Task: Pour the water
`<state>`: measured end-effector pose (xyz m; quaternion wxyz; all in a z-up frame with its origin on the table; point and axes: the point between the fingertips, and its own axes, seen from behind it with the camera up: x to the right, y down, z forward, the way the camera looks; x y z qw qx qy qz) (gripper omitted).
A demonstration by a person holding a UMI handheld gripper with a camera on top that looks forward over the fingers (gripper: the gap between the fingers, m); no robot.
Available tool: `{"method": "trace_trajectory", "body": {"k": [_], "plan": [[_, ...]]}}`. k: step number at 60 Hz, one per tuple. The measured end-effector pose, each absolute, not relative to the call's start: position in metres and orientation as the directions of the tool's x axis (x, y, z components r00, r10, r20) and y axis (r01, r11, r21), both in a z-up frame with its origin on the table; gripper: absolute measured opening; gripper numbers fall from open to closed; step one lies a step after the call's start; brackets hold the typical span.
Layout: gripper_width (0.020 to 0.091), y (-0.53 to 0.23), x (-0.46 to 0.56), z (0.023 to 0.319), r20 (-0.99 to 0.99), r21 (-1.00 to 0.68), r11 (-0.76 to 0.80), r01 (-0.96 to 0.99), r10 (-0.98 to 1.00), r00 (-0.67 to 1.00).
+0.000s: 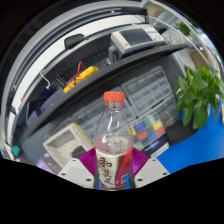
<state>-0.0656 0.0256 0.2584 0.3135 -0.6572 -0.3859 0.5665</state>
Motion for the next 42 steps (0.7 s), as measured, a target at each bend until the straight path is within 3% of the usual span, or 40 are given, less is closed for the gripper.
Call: {"method": "trace_trajectory", "body": {"k": [11,31,42], "plan": [[0.0414,0.093,-0.069,0.207,-0.184,-0.958,-0.215,0.187,0.968,0.170],[0.0432,0.109,-0.063,0.093,-0.005,-0.938,-0.055,0.343,0.989,0.145],[0.0433,0.110,-0.060,0.100,-0.041,-0.965,-0.077,0.251,0.988,0.147]]}}
